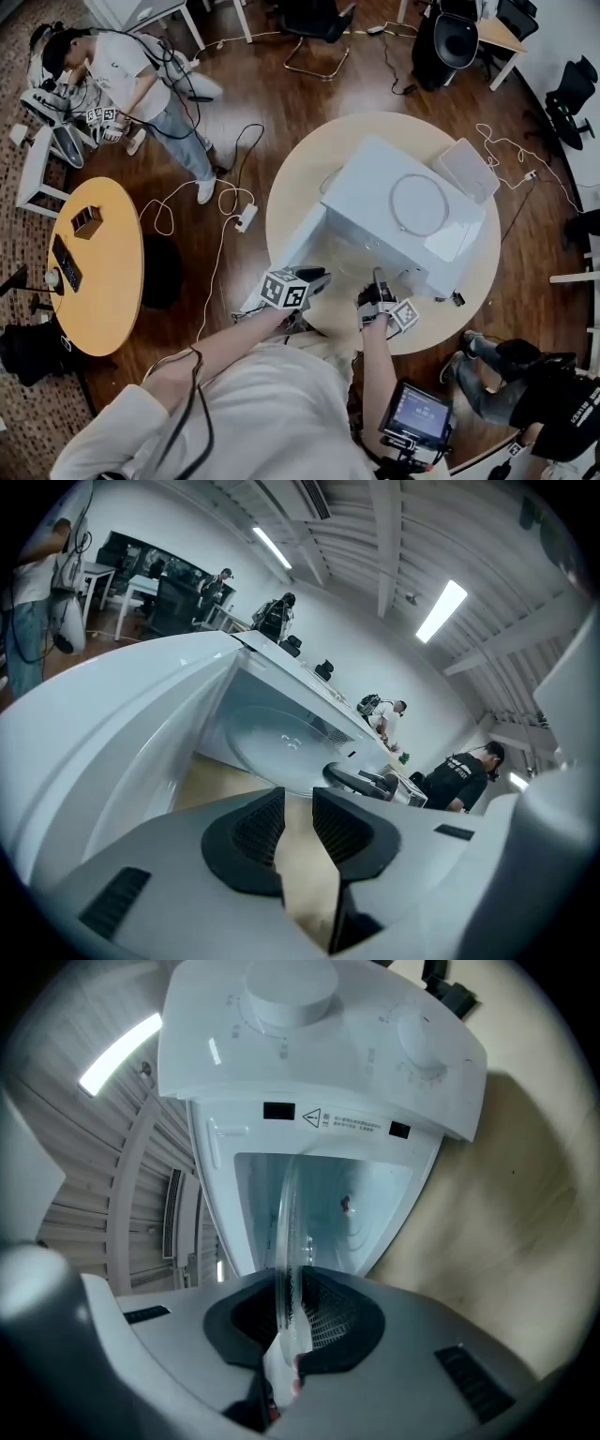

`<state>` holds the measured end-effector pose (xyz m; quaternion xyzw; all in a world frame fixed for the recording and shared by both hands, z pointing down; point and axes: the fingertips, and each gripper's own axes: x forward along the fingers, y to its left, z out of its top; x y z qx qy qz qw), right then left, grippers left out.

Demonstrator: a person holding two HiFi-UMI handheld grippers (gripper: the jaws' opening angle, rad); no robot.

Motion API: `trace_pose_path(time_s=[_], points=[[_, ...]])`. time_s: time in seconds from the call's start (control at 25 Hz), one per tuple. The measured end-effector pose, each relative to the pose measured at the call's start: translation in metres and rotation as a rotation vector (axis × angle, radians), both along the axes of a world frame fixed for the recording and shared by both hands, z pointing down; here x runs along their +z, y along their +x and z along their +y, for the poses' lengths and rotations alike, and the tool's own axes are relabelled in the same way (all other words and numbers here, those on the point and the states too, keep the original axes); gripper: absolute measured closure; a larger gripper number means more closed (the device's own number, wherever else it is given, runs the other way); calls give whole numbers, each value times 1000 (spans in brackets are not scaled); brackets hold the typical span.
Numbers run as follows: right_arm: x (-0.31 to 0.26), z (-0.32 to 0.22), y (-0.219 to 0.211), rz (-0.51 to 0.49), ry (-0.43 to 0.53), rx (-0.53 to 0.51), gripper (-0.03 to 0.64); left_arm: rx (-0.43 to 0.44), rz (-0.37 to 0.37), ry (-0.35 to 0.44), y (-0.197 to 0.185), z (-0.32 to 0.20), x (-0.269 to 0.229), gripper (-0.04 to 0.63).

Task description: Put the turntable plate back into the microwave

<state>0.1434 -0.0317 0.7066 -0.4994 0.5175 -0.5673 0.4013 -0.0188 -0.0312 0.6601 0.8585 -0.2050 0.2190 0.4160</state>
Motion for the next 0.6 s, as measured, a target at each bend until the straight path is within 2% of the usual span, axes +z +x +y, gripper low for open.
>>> trace_pose_path(time_s=[0.16,0.6], points=[[9,-11,1,4,3,44,584,15,18,1,5,-5,1,515],[27,-44,13,-36,16,164,584,96,-7,-11,23,0,10,515]])
